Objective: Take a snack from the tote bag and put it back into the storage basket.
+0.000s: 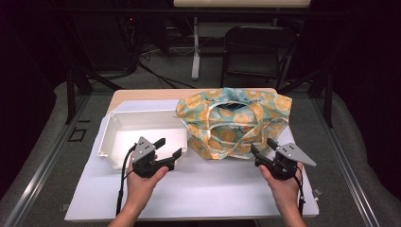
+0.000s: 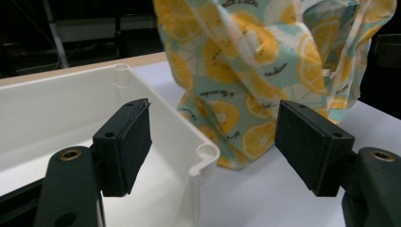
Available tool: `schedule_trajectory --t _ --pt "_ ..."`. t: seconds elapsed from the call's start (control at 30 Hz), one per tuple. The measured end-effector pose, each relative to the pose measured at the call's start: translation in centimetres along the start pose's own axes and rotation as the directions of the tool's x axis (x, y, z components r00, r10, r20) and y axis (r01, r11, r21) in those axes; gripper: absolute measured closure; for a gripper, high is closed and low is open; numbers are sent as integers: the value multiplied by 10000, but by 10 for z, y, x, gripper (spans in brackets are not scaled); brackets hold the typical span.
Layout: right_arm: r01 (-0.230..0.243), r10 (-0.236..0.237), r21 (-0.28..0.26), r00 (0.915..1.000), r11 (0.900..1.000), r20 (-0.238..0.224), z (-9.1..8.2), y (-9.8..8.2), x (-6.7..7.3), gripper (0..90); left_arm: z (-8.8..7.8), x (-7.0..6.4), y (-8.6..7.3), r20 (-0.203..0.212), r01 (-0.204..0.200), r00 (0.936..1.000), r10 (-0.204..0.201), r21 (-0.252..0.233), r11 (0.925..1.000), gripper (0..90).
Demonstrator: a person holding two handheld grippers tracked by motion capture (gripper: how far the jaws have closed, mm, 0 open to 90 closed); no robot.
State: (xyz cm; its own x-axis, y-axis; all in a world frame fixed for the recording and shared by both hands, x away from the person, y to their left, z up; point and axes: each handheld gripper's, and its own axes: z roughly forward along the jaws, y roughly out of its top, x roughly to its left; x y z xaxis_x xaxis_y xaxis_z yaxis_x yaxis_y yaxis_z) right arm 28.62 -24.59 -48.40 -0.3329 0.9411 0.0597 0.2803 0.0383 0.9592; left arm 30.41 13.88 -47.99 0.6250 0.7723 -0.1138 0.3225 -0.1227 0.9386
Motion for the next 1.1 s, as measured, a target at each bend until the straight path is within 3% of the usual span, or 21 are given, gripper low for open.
schedule_trajectory --t 0.4,0.53,0.63,0.87,0.97,1.03,1.07,1.1 --pt "125 -135 -296 9993 9995 -345 3 7 12 356 22 -24 11 529 -270 9982 272 -38 9996 297" --pt "175 -186 -244 9986 9995 -490 4 8 15 382 29 -33 15 606 -418 9973 422 -80 9991 364" --pt "141 -156 -277 9983 9995 -564 5 8 16 384 33 -35 18 787 -272 9965 283 -145 9995 377" --pt "117 -123 -128 9989 9998 -450 13 7 21 371 50 -42 16 439 -192 9989 181 249 9995 322" --pt "218 -219 -55 9995 9997 -216 16 8 25 435 57 -46 15 399 -141 9991 129 292 9995 291" --pt "153 -153 -36 9999 9999 -40 19 9 26 546 61 -49 15 371 -185 9992 172 356 9992 329" --pt "153 -153 -36 9999 9999 -40 19 9 26 546 63 -50 15 335 -200 9993 187 403 9990 329" --pt "112 -112 0 9999 9999 77 21 9 26 675 64 -50 16 326 -165 9994 153 387 9991 407"
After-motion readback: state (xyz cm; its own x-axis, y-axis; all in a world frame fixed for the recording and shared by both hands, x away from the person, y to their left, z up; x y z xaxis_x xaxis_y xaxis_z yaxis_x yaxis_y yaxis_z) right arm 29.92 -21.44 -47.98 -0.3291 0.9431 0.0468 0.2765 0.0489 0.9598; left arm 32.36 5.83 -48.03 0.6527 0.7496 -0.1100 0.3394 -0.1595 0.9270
